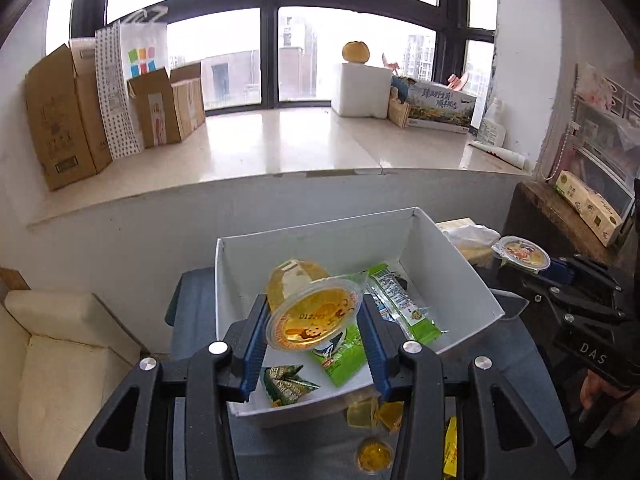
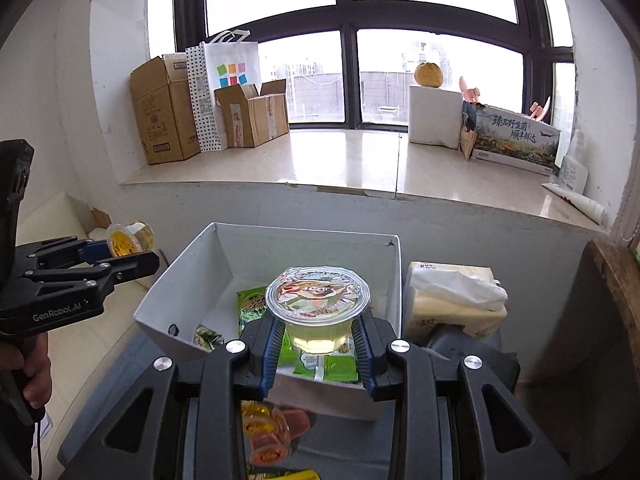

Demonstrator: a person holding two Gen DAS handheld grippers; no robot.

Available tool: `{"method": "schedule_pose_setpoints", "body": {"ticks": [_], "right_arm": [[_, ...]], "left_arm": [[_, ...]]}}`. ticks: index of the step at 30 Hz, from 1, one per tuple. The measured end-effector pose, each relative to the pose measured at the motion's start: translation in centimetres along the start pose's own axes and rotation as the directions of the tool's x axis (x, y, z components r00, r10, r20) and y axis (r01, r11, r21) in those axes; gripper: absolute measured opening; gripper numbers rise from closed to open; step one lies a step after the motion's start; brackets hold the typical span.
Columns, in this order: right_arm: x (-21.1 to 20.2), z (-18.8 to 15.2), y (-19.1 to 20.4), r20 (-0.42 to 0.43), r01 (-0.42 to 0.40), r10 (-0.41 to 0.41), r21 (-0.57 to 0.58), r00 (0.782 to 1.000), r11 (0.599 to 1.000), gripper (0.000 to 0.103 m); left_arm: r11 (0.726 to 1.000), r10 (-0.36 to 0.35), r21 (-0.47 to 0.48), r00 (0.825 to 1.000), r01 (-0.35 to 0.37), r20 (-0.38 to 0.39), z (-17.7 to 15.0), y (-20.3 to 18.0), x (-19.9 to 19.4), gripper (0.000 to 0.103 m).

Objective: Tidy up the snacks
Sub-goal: 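Carry both jelly cups over the white box and open both tools to drop them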

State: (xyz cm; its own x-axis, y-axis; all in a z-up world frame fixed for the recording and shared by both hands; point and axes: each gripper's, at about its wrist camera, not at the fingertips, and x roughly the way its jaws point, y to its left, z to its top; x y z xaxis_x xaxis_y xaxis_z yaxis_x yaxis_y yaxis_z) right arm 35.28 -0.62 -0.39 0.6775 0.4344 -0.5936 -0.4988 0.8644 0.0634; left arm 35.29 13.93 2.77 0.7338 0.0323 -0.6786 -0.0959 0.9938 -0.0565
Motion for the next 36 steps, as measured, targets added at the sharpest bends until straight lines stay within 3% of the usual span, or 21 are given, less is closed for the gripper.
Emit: {"method": "schedule_pose_setpoints", "body": {"ticks": [7, 10, 11, 12, 13, 14, 27, 36], "right_arm": [[4.7, 0.4, -0.7, -0.067, 0.032, -0.033, -0.01, 0.997, 0.999, 0.036], [6.3, 0.1, -0.9, -0.098, 0.068, -0.069, -0.015, 0.993, 0.998, 0.039], [6.7, 0.1, -1.1, -0.104, 0.075, -0.075, -0.01, 0.992, 0.997, 0.052], [6.8, 0.1, -1.2, -0.103, 0.072, -0.072, -0.002, 0.992, 0.997, 0.078], [6.7, 0.0, -1.4, -0.087, 0.072, -0.071, 0.01, 0.994, 0.997, 0.089], [6.5, 0.0, -1.5, -0.071, 0.074, -0.073, 0.013, 0.995, 0.997, 0.095], [6.4, -0.7, -2.1, -0.1, 0.098, -0.095, 0.03, 0.99, 0.995, 0.095], [2.6, -1.9, -1.6, -0.05, 0.064, -0.062, 0.048, 0.997, 0.997, 0.095]], "left_arm": [[1.0, 0.01, -0.001, 0.996, -0.01, -0.093, -0.3, 1.3, 5.7, 0.049], [1.0, 0.005, -0.026, 0.992, -0.009, -0.128, -0.8, 1.9, 7.5, 0.054], [1.0, 0.013, -0.022, 0.992, -0.016, -0.129, -0.8, 1.9, 7.8, 0.067], [1.0, 0.015, -0.012, 0.991, -0.017, -0.135, -0.9, 1.9, 8.2, 0.076], [1.0, 0.014, -0.011, 0.991, -0.015, -0.134, -0.9, 1.9, 8.3, 0.093], [1.0, 0.016, -0.009, 0.992, -0.018, -0.128, -1.0, 1.9, 8.3, 0.103], [0.999, 0.052, 0.011, 0.993, -0.051, -0.106, -1.4, 1.4, 7.0, 0.103], [0.999, 0.046, 0.019, 0.996, -0.044, -0.077, -3.1, 0.4, 3.6, 0.103]]}}
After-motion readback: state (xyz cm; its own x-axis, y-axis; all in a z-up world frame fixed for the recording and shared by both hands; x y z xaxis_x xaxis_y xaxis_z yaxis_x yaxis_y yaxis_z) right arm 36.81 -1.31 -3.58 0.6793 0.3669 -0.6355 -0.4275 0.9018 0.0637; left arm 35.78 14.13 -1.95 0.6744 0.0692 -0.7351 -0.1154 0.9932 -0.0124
